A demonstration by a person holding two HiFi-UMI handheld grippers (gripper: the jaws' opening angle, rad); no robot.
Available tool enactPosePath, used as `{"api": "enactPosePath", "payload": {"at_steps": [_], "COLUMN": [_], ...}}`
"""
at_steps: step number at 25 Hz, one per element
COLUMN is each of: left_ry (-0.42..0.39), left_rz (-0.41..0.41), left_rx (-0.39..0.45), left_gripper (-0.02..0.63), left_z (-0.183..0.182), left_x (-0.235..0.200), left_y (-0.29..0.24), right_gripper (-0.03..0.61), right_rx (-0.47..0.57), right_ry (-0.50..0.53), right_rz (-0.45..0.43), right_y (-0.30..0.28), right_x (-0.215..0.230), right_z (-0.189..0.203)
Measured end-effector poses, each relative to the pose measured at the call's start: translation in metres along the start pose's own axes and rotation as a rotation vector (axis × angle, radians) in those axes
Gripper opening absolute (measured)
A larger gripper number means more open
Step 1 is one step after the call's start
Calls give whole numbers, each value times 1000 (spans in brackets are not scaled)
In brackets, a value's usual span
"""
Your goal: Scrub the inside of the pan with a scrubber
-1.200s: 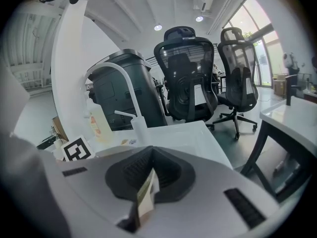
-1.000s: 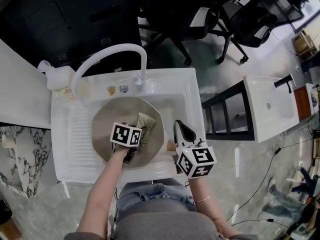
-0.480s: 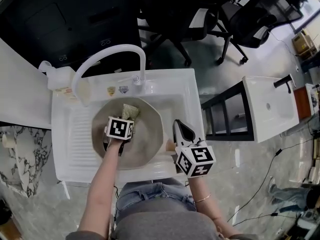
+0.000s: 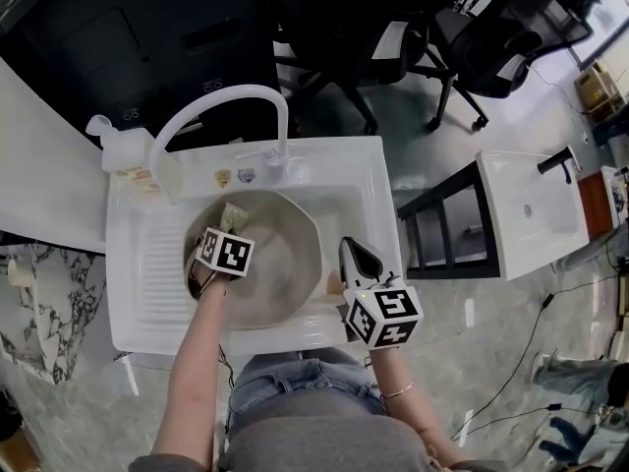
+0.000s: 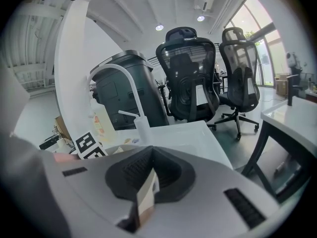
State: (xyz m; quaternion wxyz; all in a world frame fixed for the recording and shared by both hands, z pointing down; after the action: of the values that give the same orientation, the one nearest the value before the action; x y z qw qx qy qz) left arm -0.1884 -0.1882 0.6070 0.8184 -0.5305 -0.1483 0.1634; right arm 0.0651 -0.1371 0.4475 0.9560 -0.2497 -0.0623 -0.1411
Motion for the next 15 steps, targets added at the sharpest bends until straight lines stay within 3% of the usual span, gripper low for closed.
{"api": "enactPosePath", "payload": {"at_steps": [6, 10, 13, 15], "left_ry": [-92, -89, -48, 7], "left_rz": [-80, -91, -32, 105], "left_rx": [-48, -5, 73, 111], "left_gripper": [67, 66, 66, 66], "left_z": [7, 10, 10, 10], "left_x": [-1, 4, 12, 27], "left_y": [15, 36, 58, 69], "right_gripper": [11, 11, 11, 11], "right_rx": [2, 7, 16, 19], "right_ry": [1, 8, 9, 3], "right_rz": [-5, -17, -26, -27], "right_y": [9, 15, 18, 21], "right_x": [-1, -4, -7, -7], "right_z": [3, 4, 4, 5]}}
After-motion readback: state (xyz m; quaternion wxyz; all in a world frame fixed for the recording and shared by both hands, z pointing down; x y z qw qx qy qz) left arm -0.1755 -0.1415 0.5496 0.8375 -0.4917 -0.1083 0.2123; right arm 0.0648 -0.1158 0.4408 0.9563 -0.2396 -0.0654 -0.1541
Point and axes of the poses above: the fingertips, and each gripper's own axes: y backward along the fingers, x to its right, z out of its underside, the point moved 2 cm from there along y, backward along the fingers, and after that the axes turned 7 degrees about z, right-handed, at the moved point
